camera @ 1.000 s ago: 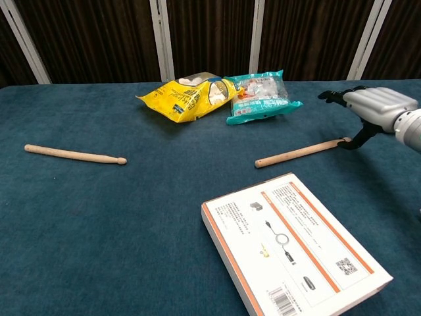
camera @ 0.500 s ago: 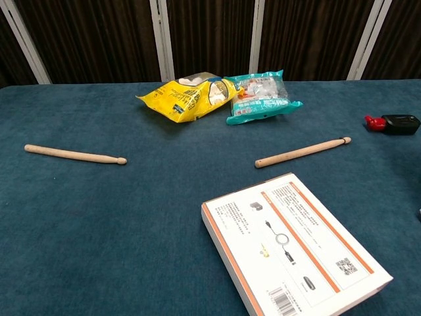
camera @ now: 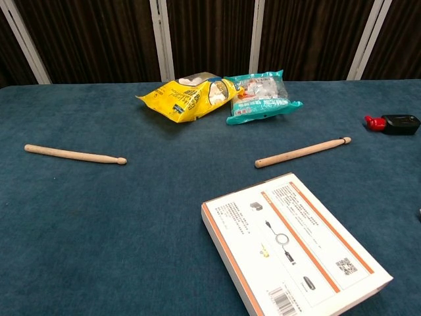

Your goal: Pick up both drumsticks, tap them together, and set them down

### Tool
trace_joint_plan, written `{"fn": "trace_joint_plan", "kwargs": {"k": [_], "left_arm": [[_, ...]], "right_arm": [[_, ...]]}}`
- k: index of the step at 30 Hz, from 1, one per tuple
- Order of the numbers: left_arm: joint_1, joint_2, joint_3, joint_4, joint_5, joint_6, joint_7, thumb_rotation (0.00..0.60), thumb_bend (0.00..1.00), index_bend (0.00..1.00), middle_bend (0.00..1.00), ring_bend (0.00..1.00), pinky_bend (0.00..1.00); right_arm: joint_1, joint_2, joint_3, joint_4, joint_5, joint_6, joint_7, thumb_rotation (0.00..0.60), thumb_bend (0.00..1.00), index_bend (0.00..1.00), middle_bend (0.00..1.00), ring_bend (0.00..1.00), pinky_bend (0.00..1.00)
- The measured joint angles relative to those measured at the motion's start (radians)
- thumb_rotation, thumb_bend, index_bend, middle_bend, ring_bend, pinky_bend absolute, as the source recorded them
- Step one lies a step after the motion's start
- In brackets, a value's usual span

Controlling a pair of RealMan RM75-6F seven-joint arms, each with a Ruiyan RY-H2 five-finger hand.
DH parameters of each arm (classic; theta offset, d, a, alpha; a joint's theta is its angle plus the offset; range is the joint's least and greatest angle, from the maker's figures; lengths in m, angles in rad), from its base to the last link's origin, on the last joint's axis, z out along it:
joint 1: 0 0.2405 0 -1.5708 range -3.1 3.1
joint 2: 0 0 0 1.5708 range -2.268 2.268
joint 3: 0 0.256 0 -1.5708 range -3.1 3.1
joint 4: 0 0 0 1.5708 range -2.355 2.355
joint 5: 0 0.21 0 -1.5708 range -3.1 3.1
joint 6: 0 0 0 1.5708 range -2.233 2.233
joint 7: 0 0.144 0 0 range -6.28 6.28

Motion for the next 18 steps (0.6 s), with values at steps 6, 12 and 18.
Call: {"fn": "trace_joint_plan", "kwargs": {"k": [6,12,18], "left_arm": [[0.046,0.016,0.006,-0.016,0.03,0.053,-0.037,0.6,0.35,0.09,0.0,0.0,0.0],[0.085,0.0,0.015,-0.006,0.062,0.102,-0.052,0.6,0.35,0.09,0.0,0.0,0.0],[0.112,-0.009,0.019,-0.013,0.103,0.159,-0.044,0.6,0.35,0.09,0.0,0.0,0.0]], "right_arm": [[-0.062,0.044,-0.049,-0.151,-0.075,0.077,-0.099,0.6,0.27,0.01,0.08,0.08,0.0],[-0.103,0.097,-0.079,-0.251,-0.134,0.122,-0.171,0.6,0.27,0.01,0.08,0.08,0.0],[-0.131,0.124,-0.081,-0.275,-0.141,0.143,-0.178,0.6,0.27,0.01,0.08,0.08,0.0]]}}
